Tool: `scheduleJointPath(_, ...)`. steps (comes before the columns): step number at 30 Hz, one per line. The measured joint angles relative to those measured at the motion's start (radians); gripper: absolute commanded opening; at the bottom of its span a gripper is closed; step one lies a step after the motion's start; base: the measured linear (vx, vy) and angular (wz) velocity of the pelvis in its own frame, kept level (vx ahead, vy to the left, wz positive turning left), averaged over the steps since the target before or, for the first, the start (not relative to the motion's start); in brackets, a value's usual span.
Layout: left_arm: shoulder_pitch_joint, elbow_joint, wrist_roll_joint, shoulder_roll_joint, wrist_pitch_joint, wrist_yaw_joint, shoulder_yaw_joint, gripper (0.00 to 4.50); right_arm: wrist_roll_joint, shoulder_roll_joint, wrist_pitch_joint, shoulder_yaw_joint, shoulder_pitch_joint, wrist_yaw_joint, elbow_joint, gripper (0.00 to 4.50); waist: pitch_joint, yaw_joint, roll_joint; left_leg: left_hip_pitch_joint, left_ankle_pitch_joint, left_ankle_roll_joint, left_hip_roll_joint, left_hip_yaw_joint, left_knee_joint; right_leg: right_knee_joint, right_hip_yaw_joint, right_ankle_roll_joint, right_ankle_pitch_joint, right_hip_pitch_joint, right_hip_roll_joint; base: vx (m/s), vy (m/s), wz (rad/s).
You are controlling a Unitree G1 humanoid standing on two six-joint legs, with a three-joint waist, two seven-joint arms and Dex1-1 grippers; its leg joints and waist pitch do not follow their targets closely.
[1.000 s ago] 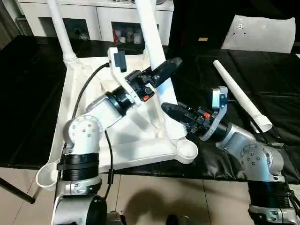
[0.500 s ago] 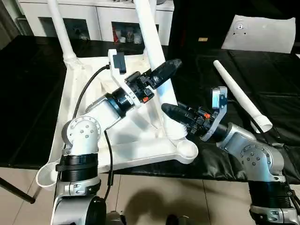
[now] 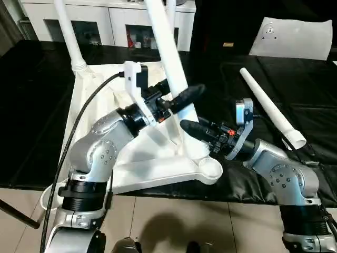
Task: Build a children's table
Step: Pick table leg
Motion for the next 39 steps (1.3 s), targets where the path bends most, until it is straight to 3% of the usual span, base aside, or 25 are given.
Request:
scheduleJointPath(7,0.011,0.032,0.054,0.010,-0.090,-0.045,-0.021,3.25,-0.011,-0.011,-0.004,0.018,0.003,0.010,-0.003,1.91,0.000,0.000,0.000,0.000,0.000,0.000,0.000,0.000,0.000,0.000,0.000,0.000,0.000,0.000,0.000,0.000,0.000,0.00)
scheduleJointPath(17,0.011,0.047,0.065,0.023,-0.116,-0.084,-0.039,2.61,-0.036,-0.024,-0.016,0.034,0.005,0.021,-0.001,1.91,-0.001,0.000,-0.001,0.000,0.000,0.000,0.000,0.000,0.000,0.003,0.000,0.000,0.000,0.000,-0.001,0.000,0.000,0.00)
scheduleJointPath(28,0.012,0.047,-0.087,-0.004,0.059,-0.066,0.033,2.08,-0.044,-0.025,-0.027,0.050,0.006,0.023,-0.002,1.91,-0.001,-0.001,0.001,0.002,0.000,0.000,0.000,0.001,0.000,0.005,0.000,0.000,0.000,0.000,-0.001,0.000,0.000,0.00)
scheduleJointPath(39,-0.009,0.077,-0.073,-0.009,0.064,-0.028,0.031,1.93,-0.078,-0.039,-0.048,0.053,0.002,-0.002,-0.002,1.91,-0.002,0.000,0.000,0.002,0.000,0.000,0.000,0.001,0.000,0.005,0.000,0.000,0.000,0.000,-0.001,0.000,0.000,0.00)
